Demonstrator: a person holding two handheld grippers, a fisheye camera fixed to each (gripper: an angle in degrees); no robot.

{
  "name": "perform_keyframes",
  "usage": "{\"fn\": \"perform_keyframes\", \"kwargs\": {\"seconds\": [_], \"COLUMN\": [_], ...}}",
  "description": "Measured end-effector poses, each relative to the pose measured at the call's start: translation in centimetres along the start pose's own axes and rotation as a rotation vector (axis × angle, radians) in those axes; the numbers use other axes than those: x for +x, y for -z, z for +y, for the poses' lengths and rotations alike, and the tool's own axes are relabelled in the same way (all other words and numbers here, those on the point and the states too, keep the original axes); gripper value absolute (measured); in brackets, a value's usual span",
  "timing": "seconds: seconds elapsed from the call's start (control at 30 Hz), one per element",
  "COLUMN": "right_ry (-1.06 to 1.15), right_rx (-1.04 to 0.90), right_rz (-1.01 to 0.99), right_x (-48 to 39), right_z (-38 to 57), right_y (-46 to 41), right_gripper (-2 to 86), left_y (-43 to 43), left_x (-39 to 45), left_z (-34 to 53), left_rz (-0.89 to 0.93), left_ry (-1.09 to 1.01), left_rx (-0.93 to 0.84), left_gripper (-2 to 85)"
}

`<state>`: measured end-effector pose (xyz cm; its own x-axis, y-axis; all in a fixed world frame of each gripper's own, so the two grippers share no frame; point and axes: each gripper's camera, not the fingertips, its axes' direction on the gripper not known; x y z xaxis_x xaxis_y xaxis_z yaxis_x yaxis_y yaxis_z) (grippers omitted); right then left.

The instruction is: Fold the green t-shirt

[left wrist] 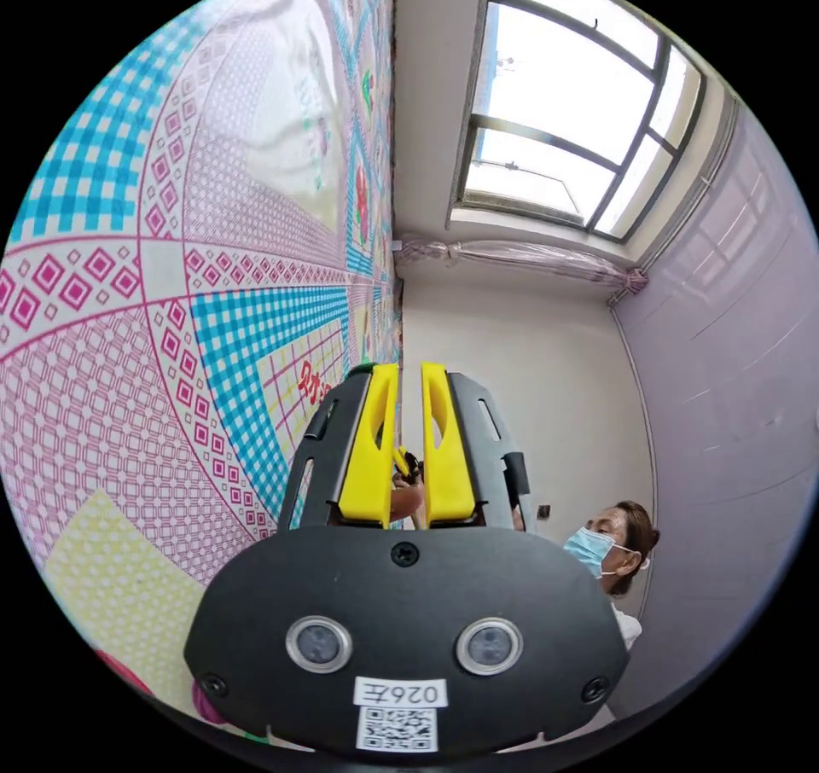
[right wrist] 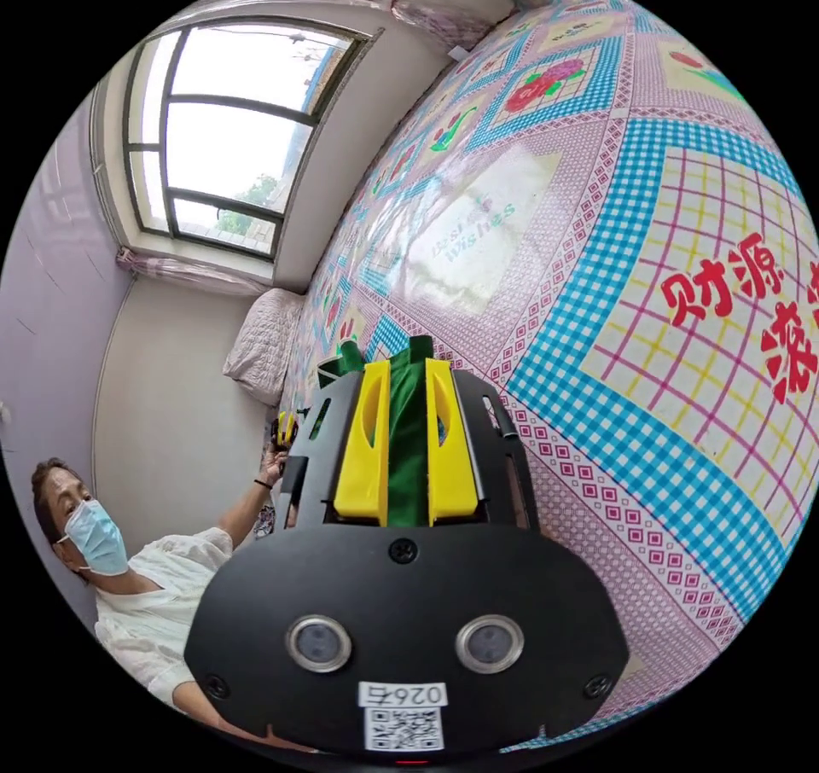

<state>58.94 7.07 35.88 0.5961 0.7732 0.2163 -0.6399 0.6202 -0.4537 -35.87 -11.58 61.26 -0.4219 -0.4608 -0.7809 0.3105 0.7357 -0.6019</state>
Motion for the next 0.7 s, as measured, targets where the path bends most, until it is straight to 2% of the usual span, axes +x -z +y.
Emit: {"fn": "perform_keyframes", "kwargs": {"seconds": [0.07,0.17,0.23,0.33,0.43,0.47,0.53,0.7], "right_ry": [0.112,0.314,0.424,0.450,0.417,0.407,0.348,0.212], "right_rx": [-0.017,-0.077,-0.137,-0.184,-0.186,-0.185,-0.156,0.031], "right_rz": [0.097,0.224,0.278,0.407,0.477,0.474,0.408,0.278], "right_x": [-3.6,-10.1,-13.5,-14.7,-13.7,-13.5,-12.4,-12.2], "right_z": [0.6,1.7,2.1,2.6,3.3,3.4,3.9,7.0], "right_y": [-0.9,-4.3,-7.7,-10.8,-11.3,-11.0,-9.2,-3.6], "right_gripper": [0.5,-0.7,-0.9,-0.9,-0.9,-0.9,-0.9,-0.9], "left_y": [1.1,0.1,-5.1,-12.1,-15.4,-15.6,-14.3,-8.5], "left_x": [1.8,5.5,6.7,5.4,2.7,2.3,1.6,5.1], "left_z": [-0.1,1.1,3.5,6.7,7.0,6.8,6.0,7.7], "left_rz": [0.034,-0.142,-0.313,-0.426,-0.612,-0.599,-0.489,-0.305], "left_ry": [-0.085,-0.196,-0.239,-0.281,-0.248,-0.243,-0.166,-0.189], "left_rx": [0.077,0.056,-0.158,-0.414,-0.509,-0.525,-0.445,-0.285], "left_gripper": [5.0,0.5,-0.5,-0.9,-0.9,-0.9,-0.9,-1.0]}}
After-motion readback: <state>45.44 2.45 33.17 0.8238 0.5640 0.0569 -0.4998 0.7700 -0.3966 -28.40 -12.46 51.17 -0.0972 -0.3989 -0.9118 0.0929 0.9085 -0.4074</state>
